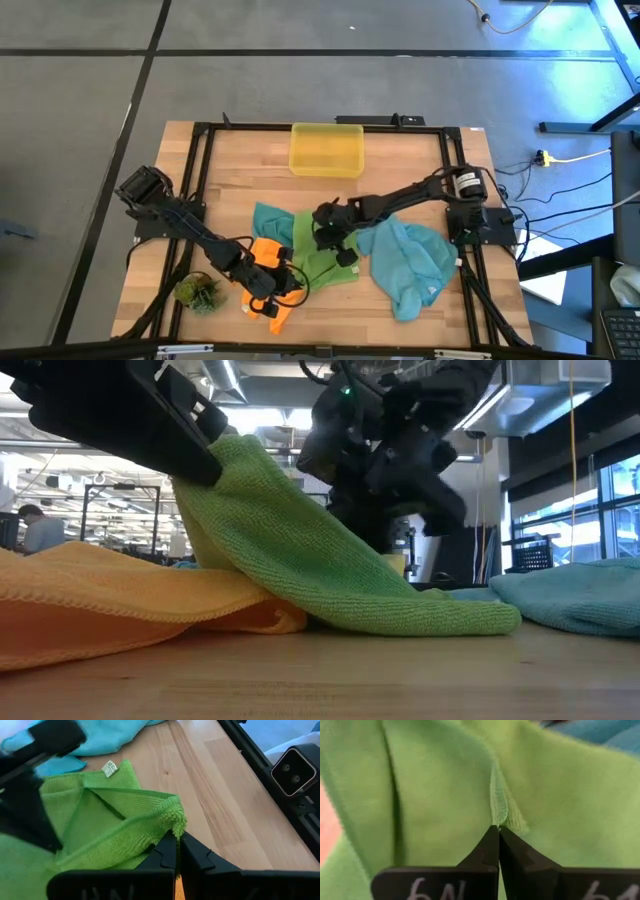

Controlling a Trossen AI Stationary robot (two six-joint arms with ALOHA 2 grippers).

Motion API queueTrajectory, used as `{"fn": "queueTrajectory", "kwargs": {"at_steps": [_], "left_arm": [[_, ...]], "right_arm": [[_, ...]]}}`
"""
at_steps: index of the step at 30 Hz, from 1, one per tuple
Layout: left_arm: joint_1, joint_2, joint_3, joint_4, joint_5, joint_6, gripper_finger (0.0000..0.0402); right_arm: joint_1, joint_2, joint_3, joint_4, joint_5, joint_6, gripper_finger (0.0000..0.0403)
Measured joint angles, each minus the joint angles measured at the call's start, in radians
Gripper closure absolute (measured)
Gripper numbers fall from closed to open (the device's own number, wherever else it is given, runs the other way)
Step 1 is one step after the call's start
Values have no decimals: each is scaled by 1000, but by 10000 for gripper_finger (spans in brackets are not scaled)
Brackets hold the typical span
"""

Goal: Fold microfiber towels
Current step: Fold the green microfiber cloth

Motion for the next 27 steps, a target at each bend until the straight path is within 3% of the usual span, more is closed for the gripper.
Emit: {"fn": "queueTrajectory", "kwargs": {"at_steps": [9, 20, 27], "left_arm": [[-18, 0, 0, -24, 0, -32, 402], [-27, 0, 0, -35, -3, -34, 402], [-27, 0, 0, -40, -7, -32, 402]], "right_arm": [[159, -152, -30, -203, 266, 89, 401], [378, -213, -62, -335, 294, 322, 402], [463, -262, -91, -300, 206, 420, 403]]}}
